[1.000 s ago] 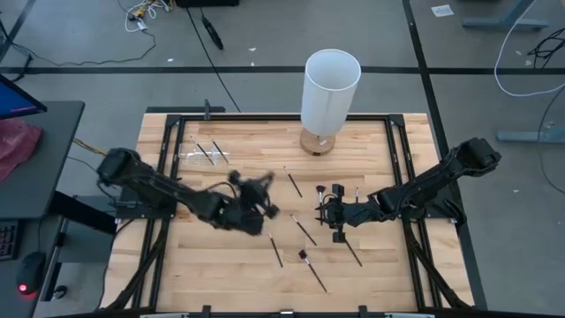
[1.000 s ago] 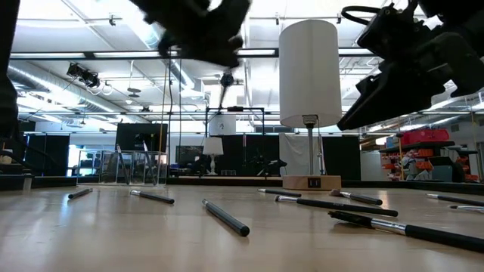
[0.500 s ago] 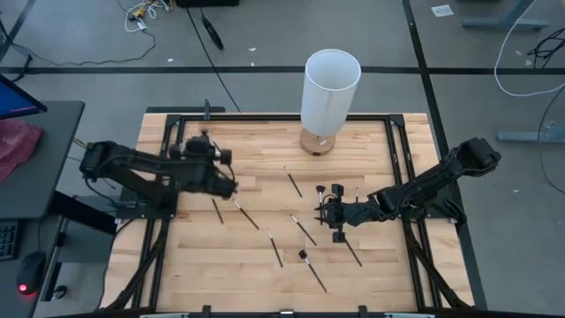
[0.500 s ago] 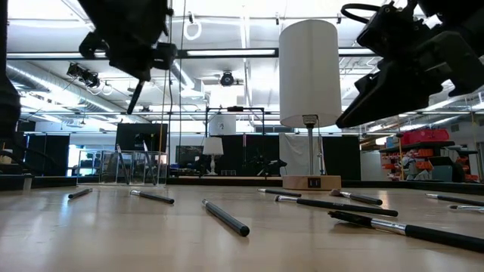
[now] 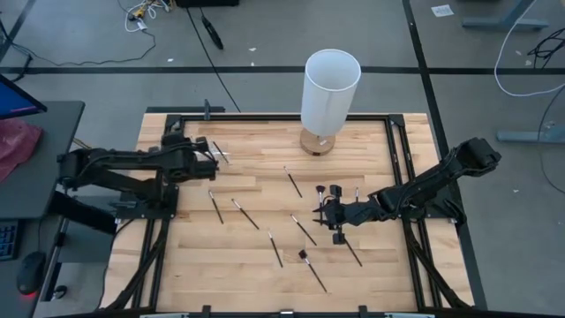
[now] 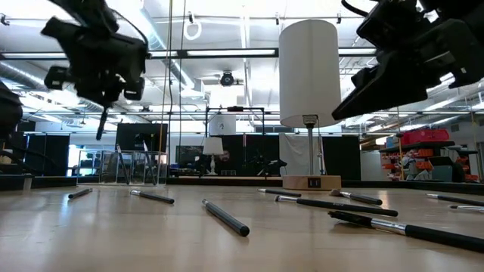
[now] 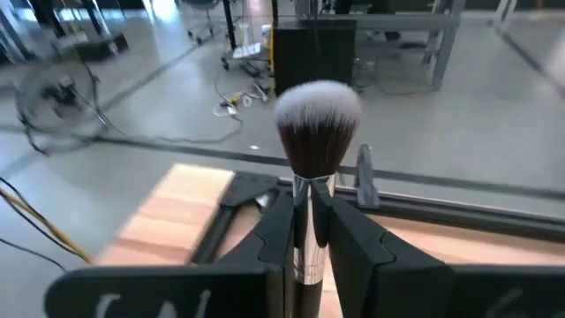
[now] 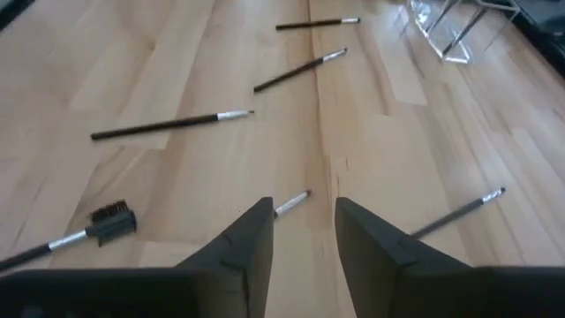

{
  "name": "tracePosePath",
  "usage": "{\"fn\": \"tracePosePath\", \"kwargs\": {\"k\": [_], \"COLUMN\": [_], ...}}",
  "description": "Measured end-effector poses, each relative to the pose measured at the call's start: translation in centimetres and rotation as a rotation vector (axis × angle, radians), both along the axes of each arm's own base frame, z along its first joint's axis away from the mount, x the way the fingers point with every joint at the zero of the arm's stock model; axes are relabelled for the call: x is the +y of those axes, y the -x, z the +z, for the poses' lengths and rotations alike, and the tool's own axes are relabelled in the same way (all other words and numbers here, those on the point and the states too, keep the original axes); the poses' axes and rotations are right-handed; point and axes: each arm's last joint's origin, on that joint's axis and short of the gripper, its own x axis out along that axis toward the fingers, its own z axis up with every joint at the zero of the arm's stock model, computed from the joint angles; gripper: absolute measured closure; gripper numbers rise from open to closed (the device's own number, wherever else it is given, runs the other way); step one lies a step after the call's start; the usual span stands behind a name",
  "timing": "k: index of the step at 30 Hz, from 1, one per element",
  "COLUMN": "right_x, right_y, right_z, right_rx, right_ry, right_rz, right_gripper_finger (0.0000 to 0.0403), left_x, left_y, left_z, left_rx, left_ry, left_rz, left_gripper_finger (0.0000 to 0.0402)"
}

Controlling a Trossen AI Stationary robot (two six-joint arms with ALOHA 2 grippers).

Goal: Put items in baskets/containers
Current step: Put the black powder brush into the transparent organizer

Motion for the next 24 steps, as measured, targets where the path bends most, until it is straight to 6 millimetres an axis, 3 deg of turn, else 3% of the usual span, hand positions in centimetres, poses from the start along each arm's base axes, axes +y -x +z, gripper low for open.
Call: {"fn": "tracePosePath", "kwargs": {"k": [13,24], "right_x": [0.1,0.1], "right_y": [-0.2,-0.2], "right_z": [0.3,0.3], "right_rx": [-0.035,-0.035], "right_ry": [-0.013,-0.015], "right_rz": [0.001,0.001], "right_gripper_finger": [0.0278,0.0278], "left_x": [1.0,1.8], "left_y": [1.4,1.8], "left_z": [-5.8,-8.0], "left_rx": [-0.085,-0.119], "left_ry": [0.007,0.077], "left_rz": [0.042,0.049], "left_gripper_finger": [0.035,0.0344]}}
